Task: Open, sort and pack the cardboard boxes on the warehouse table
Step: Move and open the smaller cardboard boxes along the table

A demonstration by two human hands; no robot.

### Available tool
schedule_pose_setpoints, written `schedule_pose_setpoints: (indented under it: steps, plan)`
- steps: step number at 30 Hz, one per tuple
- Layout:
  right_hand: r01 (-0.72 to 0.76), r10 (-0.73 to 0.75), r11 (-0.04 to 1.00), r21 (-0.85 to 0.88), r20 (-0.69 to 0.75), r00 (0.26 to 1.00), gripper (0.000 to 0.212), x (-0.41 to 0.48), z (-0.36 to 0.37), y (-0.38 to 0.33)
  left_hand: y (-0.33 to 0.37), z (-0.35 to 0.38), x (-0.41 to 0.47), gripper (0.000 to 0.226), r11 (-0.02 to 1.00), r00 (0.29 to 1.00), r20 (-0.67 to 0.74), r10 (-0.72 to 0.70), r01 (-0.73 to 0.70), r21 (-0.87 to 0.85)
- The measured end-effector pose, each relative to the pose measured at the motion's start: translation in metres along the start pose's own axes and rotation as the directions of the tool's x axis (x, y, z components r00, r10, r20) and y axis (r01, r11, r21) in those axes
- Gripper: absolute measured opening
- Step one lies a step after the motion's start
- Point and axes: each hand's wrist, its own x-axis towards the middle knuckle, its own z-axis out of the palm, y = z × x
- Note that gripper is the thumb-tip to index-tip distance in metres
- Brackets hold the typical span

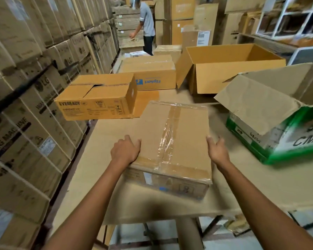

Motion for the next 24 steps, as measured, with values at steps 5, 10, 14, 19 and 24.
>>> schedule_pose_setpoints:
  steps: [5, 10, 14, 19, 24]
  plan:
    - [-0.366, 0.357, 0.864, 0.345, 0.092, 0.93, 0.046, -0.001, 0.009, 0.068, 0.016, 0.013, -0.027, 0.063, 0.997, 0.999, 0.006, 0.037, -0.036, -0.071]
    - [-0.37, 0.297, 0.809, 0.457, 0.226, 0.928, 0.023, -0.022, -0.006, 0.041, 0.014, 0.013, -0.027, 0.062, 0.991, 0.999, 0.012, 0.047, -0.045, -0.123]
    - [-0.394, 0.223, 0.728, 0.562, 0.349, 0.91, 0.038, -0.028, -0.02, 0.022, 0.012, 0.01, -0.027, 0.062, 0.984, 0.998, 0.014, 0.06, -0.057, -0.167]
    - [-0.437, 0.195, 0.701, 0.563, 0.437, 0.878, 0.059, -0.042, -0.042, 0.007, 0.012, 0.012, -0.035, 0.073, 0.957, 0.996, 0.056, 0.072, -0.054, -0.283]
    - [-0.343, 0.117, 0.781, 0.521, 0.419, 0.901, 0.063, -0.028, -0.062, -0.025, 0.004, 0.015, -0.035, 0.079, 0.873, 0.987, 0.142, 0.078, 0.001, -0.488]
